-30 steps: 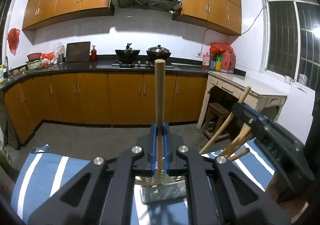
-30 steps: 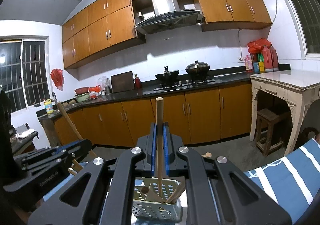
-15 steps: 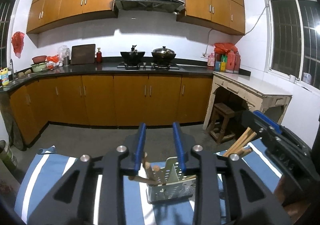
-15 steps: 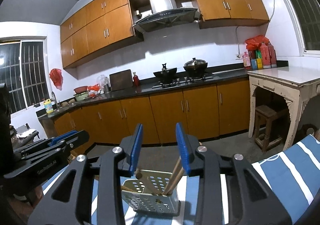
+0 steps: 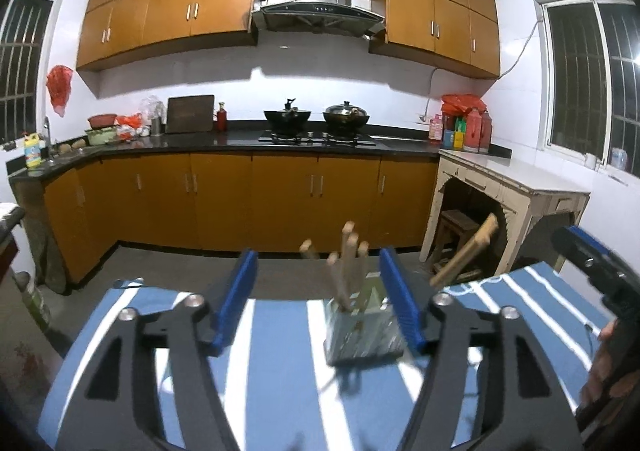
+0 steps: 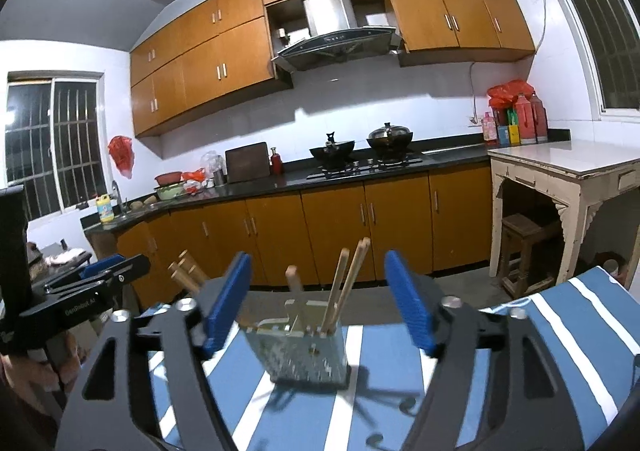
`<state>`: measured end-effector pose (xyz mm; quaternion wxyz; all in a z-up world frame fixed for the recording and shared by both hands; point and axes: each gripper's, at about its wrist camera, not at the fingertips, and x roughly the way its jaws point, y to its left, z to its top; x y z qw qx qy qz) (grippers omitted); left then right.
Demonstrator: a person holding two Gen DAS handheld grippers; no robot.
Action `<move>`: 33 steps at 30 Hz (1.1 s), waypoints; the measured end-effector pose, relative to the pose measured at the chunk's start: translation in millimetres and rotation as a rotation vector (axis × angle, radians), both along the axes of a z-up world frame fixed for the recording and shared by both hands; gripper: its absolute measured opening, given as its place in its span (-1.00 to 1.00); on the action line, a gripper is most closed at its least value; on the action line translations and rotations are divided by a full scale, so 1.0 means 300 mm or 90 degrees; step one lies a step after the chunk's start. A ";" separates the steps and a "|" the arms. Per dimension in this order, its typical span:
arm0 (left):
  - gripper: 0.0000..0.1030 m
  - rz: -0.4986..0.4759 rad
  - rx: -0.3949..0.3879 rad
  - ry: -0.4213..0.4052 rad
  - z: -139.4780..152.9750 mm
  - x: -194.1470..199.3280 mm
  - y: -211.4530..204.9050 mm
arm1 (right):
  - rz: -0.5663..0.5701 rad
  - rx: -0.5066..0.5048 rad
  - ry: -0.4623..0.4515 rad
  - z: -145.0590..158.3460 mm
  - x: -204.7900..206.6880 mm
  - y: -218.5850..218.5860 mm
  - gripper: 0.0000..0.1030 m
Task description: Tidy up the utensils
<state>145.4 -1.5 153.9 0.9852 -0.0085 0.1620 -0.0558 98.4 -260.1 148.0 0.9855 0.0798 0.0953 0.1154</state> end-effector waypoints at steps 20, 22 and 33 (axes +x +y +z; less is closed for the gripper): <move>0.92 0.052 0.018 0.008 -0.304 -0.495 0.079 | -0.035 -0.073 0.064 -0.267 -0.334 0.084 0.97; 0.92 0.052 0.026 0.012 -0.332 -0.514 0.071 | -0.044 -0.079 0.070 -0.289 -0.352 0.089 0.97; 0.92 0.072 0.011 0.049 -0.442 -0.552 0.096 | -0.056 -0.090 0.084 -0.374 -0.407 0.104 0.97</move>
